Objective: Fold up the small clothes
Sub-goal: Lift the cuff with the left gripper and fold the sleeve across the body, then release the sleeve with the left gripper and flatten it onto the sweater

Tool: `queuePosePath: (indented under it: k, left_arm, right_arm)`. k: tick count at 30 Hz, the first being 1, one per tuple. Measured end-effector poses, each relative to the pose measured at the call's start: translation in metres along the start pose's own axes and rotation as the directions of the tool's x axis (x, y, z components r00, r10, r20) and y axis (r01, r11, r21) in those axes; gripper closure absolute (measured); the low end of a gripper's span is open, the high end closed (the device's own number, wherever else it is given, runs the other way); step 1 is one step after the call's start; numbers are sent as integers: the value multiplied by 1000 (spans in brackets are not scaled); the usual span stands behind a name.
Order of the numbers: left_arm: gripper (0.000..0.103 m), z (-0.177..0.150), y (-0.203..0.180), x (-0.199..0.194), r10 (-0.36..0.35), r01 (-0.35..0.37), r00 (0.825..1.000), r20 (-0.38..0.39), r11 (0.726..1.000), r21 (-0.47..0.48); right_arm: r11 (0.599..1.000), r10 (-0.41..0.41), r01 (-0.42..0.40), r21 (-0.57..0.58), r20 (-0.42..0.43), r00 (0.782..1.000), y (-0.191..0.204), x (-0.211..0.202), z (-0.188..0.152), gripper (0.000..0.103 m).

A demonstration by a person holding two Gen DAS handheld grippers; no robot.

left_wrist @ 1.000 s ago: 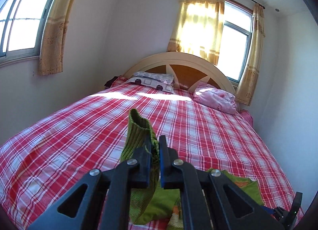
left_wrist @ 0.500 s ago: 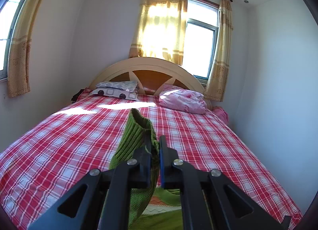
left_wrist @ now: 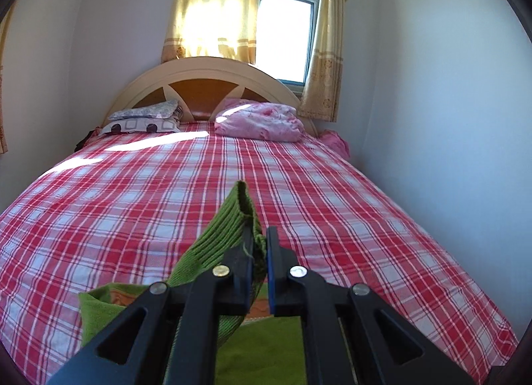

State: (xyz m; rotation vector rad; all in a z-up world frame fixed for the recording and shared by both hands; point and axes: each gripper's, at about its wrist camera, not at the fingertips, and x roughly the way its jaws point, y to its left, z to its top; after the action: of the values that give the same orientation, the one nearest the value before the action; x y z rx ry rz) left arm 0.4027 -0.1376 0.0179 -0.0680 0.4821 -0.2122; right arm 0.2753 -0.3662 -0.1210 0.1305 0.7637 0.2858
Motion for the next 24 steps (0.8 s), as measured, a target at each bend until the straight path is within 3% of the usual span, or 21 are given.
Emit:
queuePosePath:
  k: [6, 11, 16, 19, 21, 23, 24]
  left_arm:
    - [96, -45, -41, 36, -5, 14, 994, -105, 997, 80]
    - [96, -65, -70, 51, 2, 18, 990, -138, 989, 146]
    - [92, -80, -82, 63, -34, 69, 981, -192, 982, 176]
    - [71, -84, -87, 52, -54, 97, 978, -201, 973, 210]
    - [58, -81, -80, 32, -80, 116, 983, -165, 968, 220]
    - [33, -80, -69, 13, -72, 102, 989, -129, 965, 242]
    - [30, -80, -59, 4, -60, 85, 993, -105, 964, 254]
  right_arm:
    - [999, -19, 19, 39, -4, 1000, -14, 6, -4, 32]
    - [998, -8, 10, 63, -33, 999, -18, 14, -5, 32]
    - [998, -14, 16, 54, -37, 999, -17, 17, -7, 32]
    - [998, -8, 10, 60, -36, 999, -19, 17, -7, 32]
    - [998, -3, 5, 68, -37, 999, -20, 17, -7, 32]
    - [997, 5, -2, 75, -32, 999, -21, 16, -7, 32]
    - [997, 9, -7, 78, -29, 1000, -21, 16, -7, 32]
